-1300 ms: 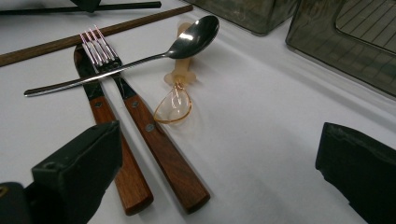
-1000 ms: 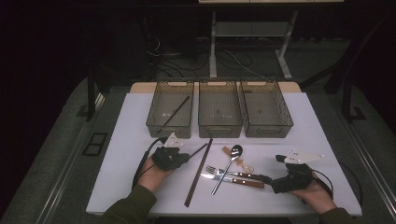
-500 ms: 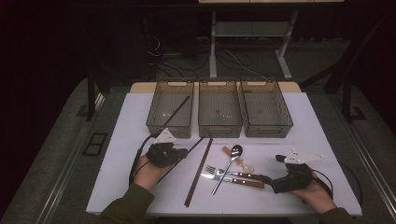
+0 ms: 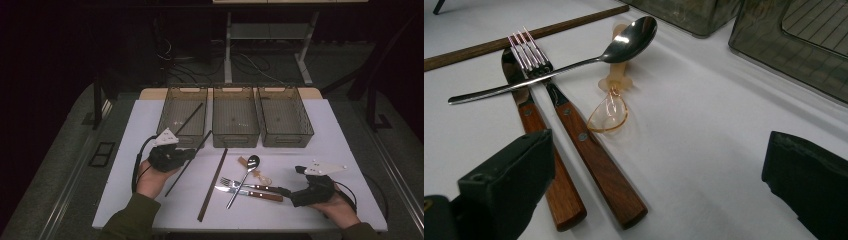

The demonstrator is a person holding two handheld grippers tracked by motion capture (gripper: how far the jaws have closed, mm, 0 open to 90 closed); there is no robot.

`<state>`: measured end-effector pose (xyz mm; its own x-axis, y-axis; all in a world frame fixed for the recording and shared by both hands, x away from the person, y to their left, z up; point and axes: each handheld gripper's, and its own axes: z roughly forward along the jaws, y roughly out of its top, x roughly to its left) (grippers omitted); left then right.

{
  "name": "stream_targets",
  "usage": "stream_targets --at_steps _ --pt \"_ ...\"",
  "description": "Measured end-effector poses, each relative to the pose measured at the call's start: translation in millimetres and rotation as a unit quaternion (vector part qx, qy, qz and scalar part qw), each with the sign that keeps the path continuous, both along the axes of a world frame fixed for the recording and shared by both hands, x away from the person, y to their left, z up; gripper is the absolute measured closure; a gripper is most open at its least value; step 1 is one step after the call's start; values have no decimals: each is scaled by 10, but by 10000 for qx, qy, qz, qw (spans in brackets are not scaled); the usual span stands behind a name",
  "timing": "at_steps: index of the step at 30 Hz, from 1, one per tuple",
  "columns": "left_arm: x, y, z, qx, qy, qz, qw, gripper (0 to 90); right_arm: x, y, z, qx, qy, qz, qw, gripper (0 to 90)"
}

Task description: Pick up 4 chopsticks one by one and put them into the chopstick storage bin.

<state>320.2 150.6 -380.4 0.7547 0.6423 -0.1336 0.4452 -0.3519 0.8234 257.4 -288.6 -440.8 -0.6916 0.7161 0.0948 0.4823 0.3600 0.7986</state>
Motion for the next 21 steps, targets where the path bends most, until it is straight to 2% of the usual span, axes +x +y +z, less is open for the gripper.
stream_targets --at_steps 7,12,15,16,17,21 --pt "78 60 199 -118 -176 91 9997 854 4 -2 -1 6 26 -10 10000 8" --pt "157 60 328 -124 -288 142 9994 854 2 -3 -1 8 25 1 10000 8" --pt "201 58 403 -131 -334 153 9992 854 1 -3 1 15 36 -12 10000 8" --pt "218 55 423 -146 -350 161 9992 854 11 -6 -3 3 -33 5 10000 8" --pt "236 54 442 -154 -357 173 9991 853 1 -2 1 22 47 -17 10000 8" --pt "324 62 509 -203 -378 218 9988 854 2 -5 1 7 25 1 10000 8"
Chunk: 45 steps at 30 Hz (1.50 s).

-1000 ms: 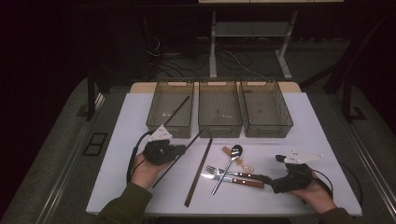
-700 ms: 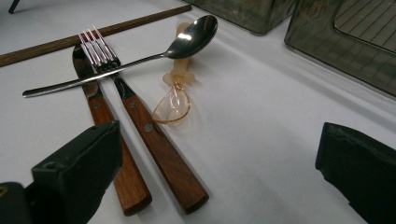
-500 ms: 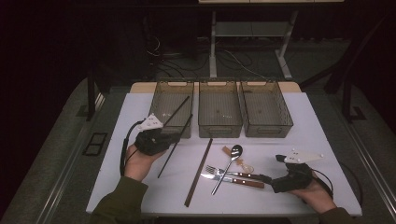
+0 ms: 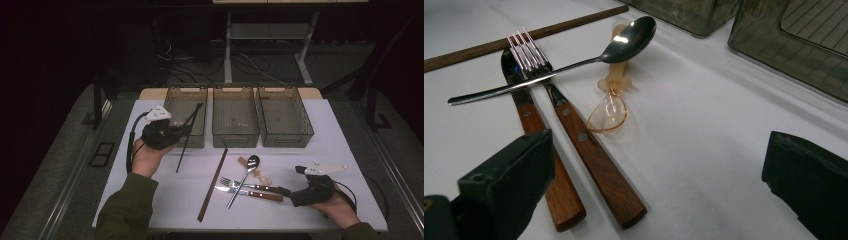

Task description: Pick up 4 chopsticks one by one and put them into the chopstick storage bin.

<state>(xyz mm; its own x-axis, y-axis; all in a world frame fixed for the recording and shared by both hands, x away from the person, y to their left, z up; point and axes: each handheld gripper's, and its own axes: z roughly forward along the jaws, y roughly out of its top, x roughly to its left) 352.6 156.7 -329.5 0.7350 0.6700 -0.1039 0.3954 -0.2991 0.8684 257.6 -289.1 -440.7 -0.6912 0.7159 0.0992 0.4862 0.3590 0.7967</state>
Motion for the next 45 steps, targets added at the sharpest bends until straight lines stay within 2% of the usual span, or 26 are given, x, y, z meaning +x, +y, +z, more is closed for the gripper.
stream_targets --at_steps 3,15,16,20,27,29,33,36,41,45 --pt "81 12 47 43 -42 56 10000 854 2 -1 0 4 -12 -3 10000 8" --pt "405 66 305 -62 -143 260 9995 853 1 -2 -2 20 -14 -17 10000 8" --pt "480 89 366 -121 -143 303 9994 853 2 -2 -3 22 -11 -22 10000 8" --pt "629 118 488 -206 -168 430 9987 853 2 -4 -2 33 -18 -27 10000 8" --pt "853 93 641 -116 -331 536 9979 853 -1 -6 2 58 -12 -23 10000 8" --pt "919 84 630 -108 -355 536 9979 853 -2 -6 2 58 -10 -16 10000 8" --pt "1048 73 520 86 -284 596 9978 853 -3 -10 5 61 -1 -5 10000 8" --pt "1121 78 415 346 -185 627 9973 853 -2 -12 5 62 -2 -6 10000 8" --pt "1171 123 235 625 -12 717 9955 853 0 -12 3 63 4 -3 10000 8" --pt "1181 185 93 677 144 798 9944 853 0 -10 2 51 4 8 10000 8"
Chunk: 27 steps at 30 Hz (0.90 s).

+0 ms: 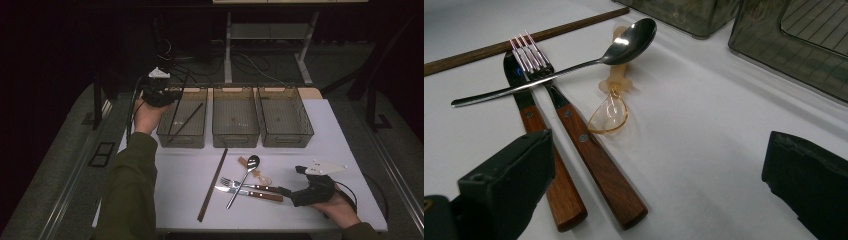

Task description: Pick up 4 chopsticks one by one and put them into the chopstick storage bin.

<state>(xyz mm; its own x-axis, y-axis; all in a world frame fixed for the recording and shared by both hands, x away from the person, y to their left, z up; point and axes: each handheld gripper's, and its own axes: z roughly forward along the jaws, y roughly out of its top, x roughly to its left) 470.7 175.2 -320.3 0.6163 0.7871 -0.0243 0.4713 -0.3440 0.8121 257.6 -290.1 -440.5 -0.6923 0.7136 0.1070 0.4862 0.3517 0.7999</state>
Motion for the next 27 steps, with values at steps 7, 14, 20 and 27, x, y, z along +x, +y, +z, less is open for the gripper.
stream_targets --at_steps 7,14,20,27 --pt "10 76 -150 142 184 100 9997 853 7 -4 -3 6 23 -28 10000 8" --pt "29 107 -252 132 245 204 9994 852 6 -4 -6 13 26 -36 10000 8" --pt "98 86 -324 94 279 313 9991 849 10 -6 -8 -3 25 -24 10000 8" --pt "173 34 -455 215 393 528 9976 731 7 -9 -7 9 26 -23 10000 8"
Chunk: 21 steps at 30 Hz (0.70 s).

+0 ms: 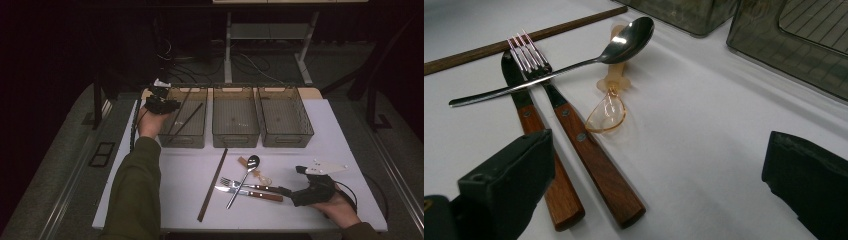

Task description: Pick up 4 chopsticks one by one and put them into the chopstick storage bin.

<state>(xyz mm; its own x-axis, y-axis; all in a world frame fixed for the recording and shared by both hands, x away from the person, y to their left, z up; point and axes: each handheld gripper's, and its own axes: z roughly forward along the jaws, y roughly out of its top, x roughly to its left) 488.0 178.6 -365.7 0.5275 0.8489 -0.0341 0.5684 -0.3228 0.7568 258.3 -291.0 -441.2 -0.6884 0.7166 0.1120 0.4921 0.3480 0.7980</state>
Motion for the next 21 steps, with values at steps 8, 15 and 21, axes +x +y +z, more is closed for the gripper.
stream_targets --at_steps 8,15,21 --pt "-41 -24 11 -219 -19 -141 9997 596 -4 4 1 -7 -7 4 10000 8" --pt "-157 -60 91 -499 -15 -363 9981 446 -5 6 1 -10 7 -14 10000 8" --pt "-285 -90 143 -516 3 -483 9975 356 -5 6 1 -22 -3 -11 10000 8"
